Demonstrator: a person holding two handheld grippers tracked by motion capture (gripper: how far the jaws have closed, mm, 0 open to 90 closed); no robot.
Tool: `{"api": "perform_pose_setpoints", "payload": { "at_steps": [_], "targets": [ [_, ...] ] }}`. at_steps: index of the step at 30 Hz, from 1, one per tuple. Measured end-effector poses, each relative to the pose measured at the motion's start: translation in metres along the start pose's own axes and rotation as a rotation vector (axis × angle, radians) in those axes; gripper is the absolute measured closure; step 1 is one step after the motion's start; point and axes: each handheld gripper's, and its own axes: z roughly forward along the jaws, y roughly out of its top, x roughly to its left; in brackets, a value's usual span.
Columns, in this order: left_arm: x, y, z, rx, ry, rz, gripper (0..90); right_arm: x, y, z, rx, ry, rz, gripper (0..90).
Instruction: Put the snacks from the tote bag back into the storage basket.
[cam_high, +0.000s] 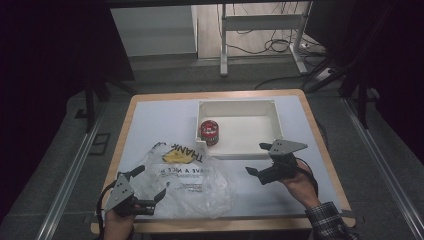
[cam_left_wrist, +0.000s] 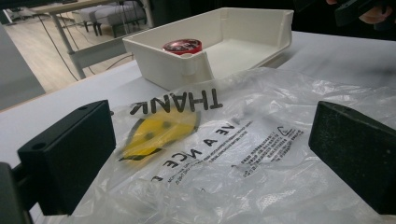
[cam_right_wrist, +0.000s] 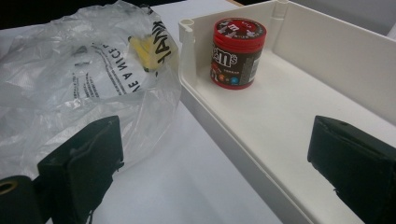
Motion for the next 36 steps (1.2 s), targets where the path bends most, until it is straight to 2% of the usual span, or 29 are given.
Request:
{"api": "perform_pose_setpoints", "payload": {
  "at_steps": [10,18,36],
  "targets": [
    [0.0,0.0,0.0,0.0,0.002,0.001,0.5,0.003,-0.004,-0.009,-0.02,-0.03,-0.012,3.7],
    [0.0,0.0,0.0,0.001,0.003,0.001,0.5,0.001,-0.01,-0.019,-0.04,-0.049,0.012,3.7],
    [0.0,0.0,0.0,0.005,0.004,0.005,0.5,0.0,-0.023,-0.041,-0.061,-0.104,0.028,3.7]
  ]
}}
